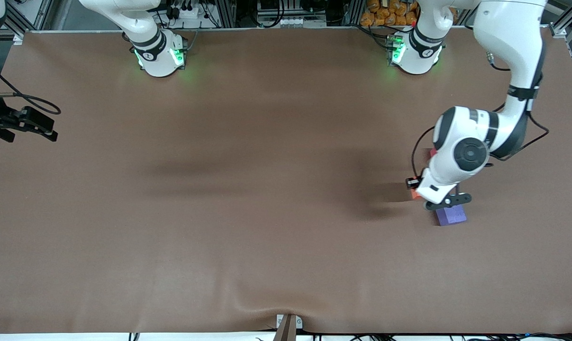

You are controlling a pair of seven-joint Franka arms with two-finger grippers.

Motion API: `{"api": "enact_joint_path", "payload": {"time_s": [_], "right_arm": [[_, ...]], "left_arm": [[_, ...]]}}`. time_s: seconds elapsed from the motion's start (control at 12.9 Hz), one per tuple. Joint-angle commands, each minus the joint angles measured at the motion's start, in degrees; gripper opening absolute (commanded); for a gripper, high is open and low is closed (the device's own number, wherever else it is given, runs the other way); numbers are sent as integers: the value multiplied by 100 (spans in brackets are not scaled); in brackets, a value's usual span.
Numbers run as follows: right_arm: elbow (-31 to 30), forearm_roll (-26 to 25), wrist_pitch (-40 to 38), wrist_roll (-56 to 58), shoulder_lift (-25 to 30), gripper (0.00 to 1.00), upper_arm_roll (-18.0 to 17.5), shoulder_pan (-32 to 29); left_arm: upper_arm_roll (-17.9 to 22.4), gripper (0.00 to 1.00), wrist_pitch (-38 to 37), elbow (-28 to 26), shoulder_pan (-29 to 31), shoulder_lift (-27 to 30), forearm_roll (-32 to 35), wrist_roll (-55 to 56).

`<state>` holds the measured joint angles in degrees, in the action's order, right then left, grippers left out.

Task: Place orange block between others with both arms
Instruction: 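Carry the orange cube with the left gripper between pink and purple cubes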

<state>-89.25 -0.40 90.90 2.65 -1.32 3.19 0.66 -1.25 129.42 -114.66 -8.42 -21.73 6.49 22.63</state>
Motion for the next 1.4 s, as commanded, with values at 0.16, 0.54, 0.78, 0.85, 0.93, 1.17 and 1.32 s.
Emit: {"api": "enact_joint_path", "payload": {"time_s": [0.16,0.54,0.78,0.85,0.93,1.17,1.32], "right_arm": [[31,189,-564,-508,333,100,-335,-339],[39,137,-847,-784,404,100,-380,-277],[31,84,-698,-582,422,100,-292,-215],[13,75,-636,-433,413,100,-292,-268],[4,75,-618,-275,413,100,-292,-294],[4,93,-644,-239,413,100,-310,-268],[13,101,-670,-239,413,100,-310,-277]], "left_arm": [[-155,0,804,-751,981,179,46,-1879],[-568,0,1174,-1023,1817,117,-34,-2561],[-779,0,1191,-1015,2002,117,-304,-2570],[-797,0,1269,-1006,1994,73,-384,-2579],[-797,0,1418,-1015,2002,21,-385,-2579],[-789,0,1534,-980,1994,-111,-385,-2579],[-797,0,1604,-971,1994,-182,-403,-2562]]}}
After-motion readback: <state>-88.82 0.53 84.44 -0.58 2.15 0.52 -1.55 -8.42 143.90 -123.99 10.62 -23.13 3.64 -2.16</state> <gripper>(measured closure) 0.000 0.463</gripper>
